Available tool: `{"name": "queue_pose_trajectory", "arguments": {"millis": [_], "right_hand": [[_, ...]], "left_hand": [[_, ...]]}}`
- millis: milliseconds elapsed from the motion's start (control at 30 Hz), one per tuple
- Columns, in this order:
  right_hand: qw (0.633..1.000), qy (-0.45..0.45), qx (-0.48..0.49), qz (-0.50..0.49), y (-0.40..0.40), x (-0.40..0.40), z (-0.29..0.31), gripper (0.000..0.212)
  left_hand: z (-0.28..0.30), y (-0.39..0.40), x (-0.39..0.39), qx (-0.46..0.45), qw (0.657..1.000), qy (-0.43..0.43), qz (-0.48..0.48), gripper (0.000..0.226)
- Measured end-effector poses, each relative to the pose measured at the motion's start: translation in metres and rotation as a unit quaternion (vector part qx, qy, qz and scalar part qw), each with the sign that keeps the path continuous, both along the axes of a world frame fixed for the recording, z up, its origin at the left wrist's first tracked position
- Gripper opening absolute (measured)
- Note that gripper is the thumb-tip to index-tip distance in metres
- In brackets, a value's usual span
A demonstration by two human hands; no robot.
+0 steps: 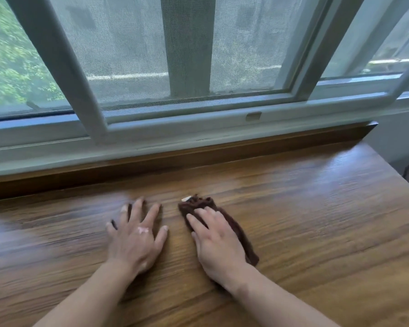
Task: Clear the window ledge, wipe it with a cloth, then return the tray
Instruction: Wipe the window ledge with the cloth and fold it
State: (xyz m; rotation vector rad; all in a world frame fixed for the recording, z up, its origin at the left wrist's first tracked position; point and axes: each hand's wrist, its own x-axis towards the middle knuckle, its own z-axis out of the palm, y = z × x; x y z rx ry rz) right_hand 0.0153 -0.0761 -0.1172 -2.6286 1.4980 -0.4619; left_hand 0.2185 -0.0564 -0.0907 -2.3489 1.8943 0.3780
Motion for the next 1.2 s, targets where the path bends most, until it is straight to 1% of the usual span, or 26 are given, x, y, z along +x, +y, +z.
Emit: {"name": "queue_pose_trajectory", "arguments": {"millis": [100, 167, 267, 367, 433, 567, 633, 733, 933, 1033, 1100, 1200], "right_hand": [[0.996, -0.029, 0.055, 0.067, -0.021, 0.028, 0.004, 0.044], [0.991, -0.023, 0.092, 0.089, -0.041, 0.034, 0.009, 0.046], [0.990, -0.003, 0.103, 0.092, -0.070, 0.031, 0.012, 0.049], [0.993, 0.005, 0.102, 0.065, -0.094, 0.022, 0.009, 0.049], [0.994, 0.007, 0.096, 0.047, -0.107, 0.012, 0.009, 0.048], [0.996, 0.021, 0.089, 0.016, -0.132, -0.025, 0.013, 0.049], [0.996, 0.032, 0.087, 0.003, -0.144, -0.050, 0.014, 0.051], [0.995, 0.037, 0.089, -0.031, -0.161, -0.096, 0.014, 0.047], [0.983, 0.058, 0.087, -0.154, -0.199, -0.205, 0.014, 0.046], [0.969, 0.048, 0.083, -0.230, -0.214, -0.257, 0.013, 0.044], [0.958, 0.027, 0.087, -0.271, -0.218, -0.278, 0.012, 0.042], [0.955, -0.008, 0.092, -0.283, -0.216, -0.279, 0.008, 0.041]], "left_hand": [[-0.004, -0.010, -0.012, -0.024, 0.999, 0.007, 0.035, 0.062], [-0.008, -0.013, -0.018, -0.034, 0.998, 0.009, 0.054, 0.066], [-0.012, -0.015, -0.026, -0.038, 0.997, -0.006, 0.065, 0.073], [-0.012, -0.018, -0.036, -0.019, 0.998, -0.021, 0.059, 0.082], [-0.014, -0.021, -0.043, -0.007, 0.998, -0.023, 0.054, 0.081], [-0.010, -0.032, -0.053, -0.016, 0.999, -0.027, 0.040, 0.084], [-0.008, -0.038, -0.061, -0.007, 0.999, -0.027, 0.020, 0.085], [-0.009, -0.047, -0.074, -0.006, 1.000, -0.016, 0.002, 0.088], [-0.011, -0.056, -0.087, 0.012, 1.000, -0.004, -0.020, 0.088], [-0.011, -0.056, -0.085, 0.019, 1.000, -0.002, -0.024, 0.087], [-0.012, -0.055, -0.082, 0.018, 0.999, -0.004, -0.027, 0.085], [-0.014, -0.054, -0.079, 0.022, 0.999, -0.001, -0.032, 0.083]]}}
